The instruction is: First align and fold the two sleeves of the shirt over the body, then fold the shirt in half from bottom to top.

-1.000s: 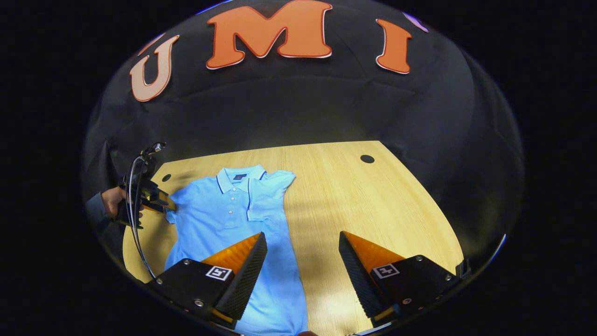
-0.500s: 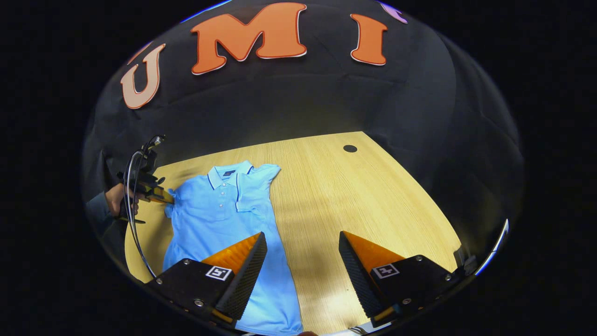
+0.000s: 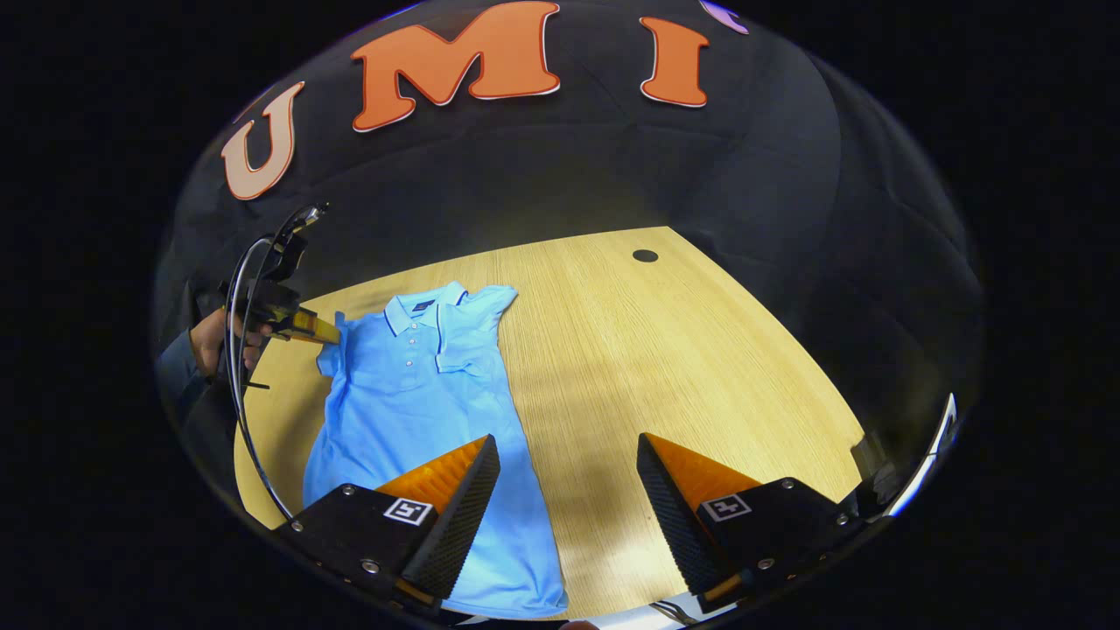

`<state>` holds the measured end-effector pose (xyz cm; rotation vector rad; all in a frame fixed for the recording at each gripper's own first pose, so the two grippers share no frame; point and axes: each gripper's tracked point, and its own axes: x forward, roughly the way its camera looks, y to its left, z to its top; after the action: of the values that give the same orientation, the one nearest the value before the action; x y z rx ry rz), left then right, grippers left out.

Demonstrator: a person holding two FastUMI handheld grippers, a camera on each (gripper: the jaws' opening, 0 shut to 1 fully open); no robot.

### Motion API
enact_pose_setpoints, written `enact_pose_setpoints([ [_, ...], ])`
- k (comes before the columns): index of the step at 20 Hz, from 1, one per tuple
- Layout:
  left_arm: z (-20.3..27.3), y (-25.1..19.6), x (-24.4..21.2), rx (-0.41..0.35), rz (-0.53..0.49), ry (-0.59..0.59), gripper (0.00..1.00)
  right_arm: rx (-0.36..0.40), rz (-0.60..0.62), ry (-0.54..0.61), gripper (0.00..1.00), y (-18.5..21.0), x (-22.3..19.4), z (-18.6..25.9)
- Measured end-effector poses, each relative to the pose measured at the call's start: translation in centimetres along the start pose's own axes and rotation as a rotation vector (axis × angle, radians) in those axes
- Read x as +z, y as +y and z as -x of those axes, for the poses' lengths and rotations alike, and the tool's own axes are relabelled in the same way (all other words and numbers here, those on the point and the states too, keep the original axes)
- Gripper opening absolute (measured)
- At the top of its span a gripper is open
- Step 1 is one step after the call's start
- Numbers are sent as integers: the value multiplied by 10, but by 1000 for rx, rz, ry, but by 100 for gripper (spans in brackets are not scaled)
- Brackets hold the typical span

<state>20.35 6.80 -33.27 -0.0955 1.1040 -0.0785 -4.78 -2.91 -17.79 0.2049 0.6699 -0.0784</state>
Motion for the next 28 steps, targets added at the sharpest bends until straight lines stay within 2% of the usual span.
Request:
enact_pose_setpoints([
  [2, 0, -20, 6, -48, -40, -8, 11, -5, -22, 12, 95, -1, -8, 3],
  [5, 6, -64, 7, -196, -69, -24, 16, -13, -33, 14, 96, -3, -16, 11],
  [7, 19, -83, 1, -274, -80, -48, 33, -4, -34, 18, 96, -2, -21, 14],
  [8, 28, -84, -2, -285, -86, -69, 51, 6, -31, 22, 95, -1, -24, 15],
  [9, 35, -84, -8, -277, -92, -84, 60, 15, -23, 30, 95, -1, -29, 16],
  [10, 45, -79, -18, -261, -96, -95, 77, 26, -11, 40, 96, 0, -35, 17],
  [12, 63, -66, -40, -207, -104, -106, 100, 58, 14, 75, 96, 5, -48, 17],
  [15, 91, -53, -82, -149, -93, -112, 99, 97, 60, 114, 98, 8, -70, 21],
  [19, 125, -46, -151, -125, -82, -90, 100, 147, 114, 180, 98, 16, -104, 27],
  [28, 161, -26, -279, -43, -18, -11, 100, 201, 191, 269, 98, 28, -160, 30],
])
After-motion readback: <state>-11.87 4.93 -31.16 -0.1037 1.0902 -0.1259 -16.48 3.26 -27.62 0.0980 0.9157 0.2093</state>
